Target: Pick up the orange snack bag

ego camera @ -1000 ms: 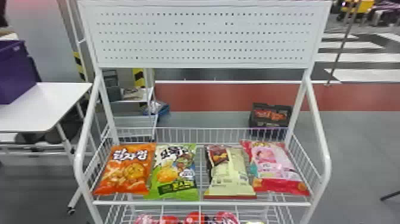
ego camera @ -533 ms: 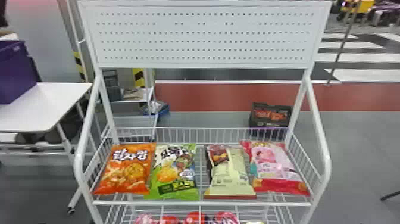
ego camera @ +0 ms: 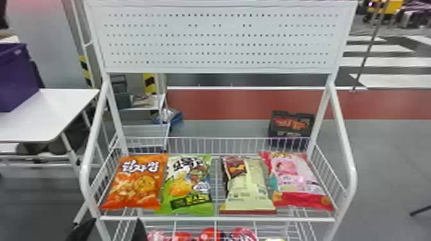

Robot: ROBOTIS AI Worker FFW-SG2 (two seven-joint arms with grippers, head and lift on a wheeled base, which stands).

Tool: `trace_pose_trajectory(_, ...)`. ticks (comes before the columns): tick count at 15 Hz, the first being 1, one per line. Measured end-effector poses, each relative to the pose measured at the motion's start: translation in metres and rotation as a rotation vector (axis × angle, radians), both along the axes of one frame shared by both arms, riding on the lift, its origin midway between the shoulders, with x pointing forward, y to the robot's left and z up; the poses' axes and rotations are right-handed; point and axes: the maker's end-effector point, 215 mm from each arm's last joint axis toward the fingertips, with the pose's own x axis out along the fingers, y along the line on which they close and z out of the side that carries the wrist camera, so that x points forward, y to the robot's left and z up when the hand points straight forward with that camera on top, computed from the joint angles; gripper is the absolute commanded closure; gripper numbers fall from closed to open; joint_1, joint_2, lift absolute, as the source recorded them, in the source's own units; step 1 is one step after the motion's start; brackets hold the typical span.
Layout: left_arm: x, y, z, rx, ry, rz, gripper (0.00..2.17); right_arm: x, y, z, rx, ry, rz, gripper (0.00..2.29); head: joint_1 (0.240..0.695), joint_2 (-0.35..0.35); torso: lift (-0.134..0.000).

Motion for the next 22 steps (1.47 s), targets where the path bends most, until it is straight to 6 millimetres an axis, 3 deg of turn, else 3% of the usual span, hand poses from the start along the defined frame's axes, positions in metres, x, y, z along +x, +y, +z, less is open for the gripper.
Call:
trace_pose_trajectory(5, 0.065, -0.017, -0.026, 0.031, 0.055, -0.002, 0.05, -0.002, 0.001, 0.002, 0.003, -0.015, -0.003, 0.14, 0.499, 0.0, 0.0)
trace_pose_trajectory(11, 0.12, -0.004, -0.045, 0.06, 0.117, 0.035, 0.05, -0.002, 0.001, 0.001, 0.0, -0.013, -0.004, 0.14, 0.499, 0.0, 0.0)
trace_pose_trajectory(16, 0.143, 0.013, -0.066, 0.08, 0.165, 0.064, 0.1, -0.002, 0.001, 0.001, -0.002, -0.014, -0.004, 0.14, 0.499, 0.0, 0.0)
trace_pose_trajectory(19, 0.149, 0.018, -0.071, 0.077, 0.176, 0.068, 0.34, -0.002, 0.001, 0.0, -0.001, -0.013, -0.006, 0.14, 0.499, 0.0, 0.0)
trace_pose_trajectory(21, 0.15, 0.021, -0.073, 0.077, 0.187, 0.072, 0.35, -0.002, 0.001, 0.0, 0.0, -0.013, -0.006, 0.14, 0.499, 0.0, 0.0)
trace_pose_trajectory(22, 0.15, 0.022, -0.077, 0.081, 0.202, 0.073, 0.54, -0.001, 0.002, 0.001, 0.0, -0.014, -0.006, 0.14, 0.499, 0.0, 0.0)
